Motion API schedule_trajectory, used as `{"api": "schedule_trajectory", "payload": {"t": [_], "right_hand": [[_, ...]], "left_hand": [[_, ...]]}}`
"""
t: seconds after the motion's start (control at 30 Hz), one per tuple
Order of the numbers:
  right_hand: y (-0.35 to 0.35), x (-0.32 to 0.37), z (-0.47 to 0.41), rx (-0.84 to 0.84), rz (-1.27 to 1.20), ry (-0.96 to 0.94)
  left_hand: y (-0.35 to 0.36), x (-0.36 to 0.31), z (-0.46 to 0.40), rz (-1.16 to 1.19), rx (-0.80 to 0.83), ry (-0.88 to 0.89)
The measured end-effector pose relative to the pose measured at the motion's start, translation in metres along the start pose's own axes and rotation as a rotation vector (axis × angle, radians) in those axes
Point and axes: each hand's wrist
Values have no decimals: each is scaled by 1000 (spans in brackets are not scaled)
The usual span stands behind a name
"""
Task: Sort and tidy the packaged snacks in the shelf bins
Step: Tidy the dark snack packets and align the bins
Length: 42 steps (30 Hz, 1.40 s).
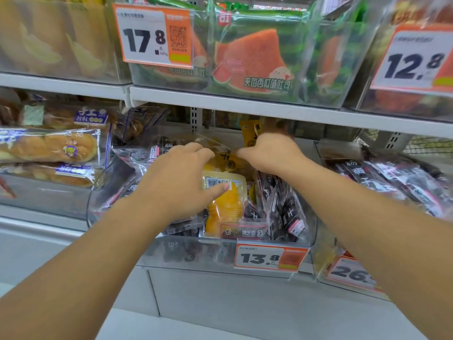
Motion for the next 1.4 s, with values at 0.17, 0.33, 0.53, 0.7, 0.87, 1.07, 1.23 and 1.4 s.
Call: {"api": "schedule_trajectory", "payload": {"t": [0.17, 0.33, 0.53, 0.7, 0.87, 1.07, 1.23, 1.4], "right_hand": [[23, 1, -41, 79, -183, 217], [14, 25, -21, 28, 99, -166], [29, 49, 4, 206, -175, -879], [-8, 29, -12, 539, 81, -493], [-2, 31, -17, 639, 307, -115], [2, 36, -25, 672, 80, -39], [-1, 41, -22, 454, 124, -147], [-6, 43, -1, 451, 237, -239]], "left_hand": [[4, 10, -5, -2, -26, -17], [8, 27, -1, 340, -134, -51], [7, 40, 0, 752, -432, -67], [10, 42, 5, 414, -474, 39], [11, 45, 6, 258, -438, -22], [11, 40, 4, 178, -348, -277], [12, 40, 2, 113, -266, -394], [16, 42, -2, 87, -148, -411]]}}
Point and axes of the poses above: each hand's wrist, its own z-axis away from the middle knuckle, its own y-axis out of the palm, x = y × z, and after that the axes turned 11 degrees about x, right-handed
